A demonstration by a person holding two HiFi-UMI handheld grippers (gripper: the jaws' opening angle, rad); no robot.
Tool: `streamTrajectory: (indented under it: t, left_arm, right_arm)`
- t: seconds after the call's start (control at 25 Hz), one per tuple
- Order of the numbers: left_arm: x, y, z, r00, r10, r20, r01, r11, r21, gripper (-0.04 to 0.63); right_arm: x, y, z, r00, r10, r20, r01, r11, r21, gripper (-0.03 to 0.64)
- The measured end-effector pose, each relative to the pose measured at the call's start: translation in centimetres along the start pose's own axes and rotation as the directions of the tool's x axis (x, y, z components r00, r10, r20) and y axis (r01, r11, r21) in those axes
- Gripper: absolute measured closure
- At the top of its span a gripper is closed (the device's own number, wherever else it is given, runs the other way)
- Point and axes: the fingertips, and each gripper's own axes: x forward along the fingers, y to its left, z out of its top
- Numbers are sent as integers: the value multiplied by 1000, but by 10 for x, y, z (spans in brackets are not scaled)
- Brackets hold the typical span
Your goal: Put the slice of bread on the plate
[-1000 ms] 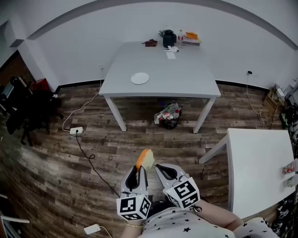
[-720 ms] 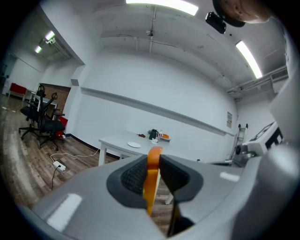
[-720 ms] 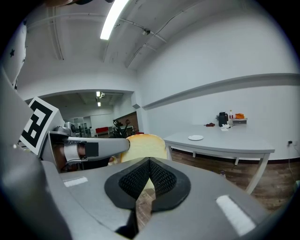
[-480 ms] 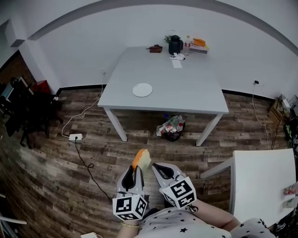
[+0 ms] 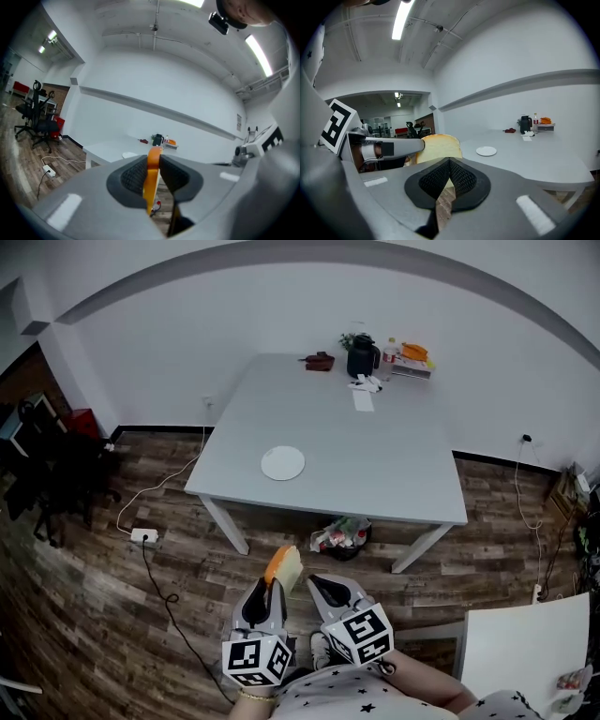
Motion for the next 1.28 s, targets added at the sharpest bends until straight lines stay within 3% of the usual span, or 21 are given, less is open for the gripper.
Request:
streamTrajectory:
  t: [0.28,0.72,1.28]
  left_arm:
    - [53,2,3,1000,13,-9,-13,1000,-15,512]
    - [124,33,4,999,23,-34,-24,999,-36,512]
    - [278,91,38,994,-59,-92,55,998,-38,512]
  right_arm:
    - [28,-51,7,1000,-6,-6,6,1000,11,618]
    - [80,-92,10,999,-7,-38,8,1000,20,618]
    - [209,-176,72,995,-90,-37,90,996,-6,618]
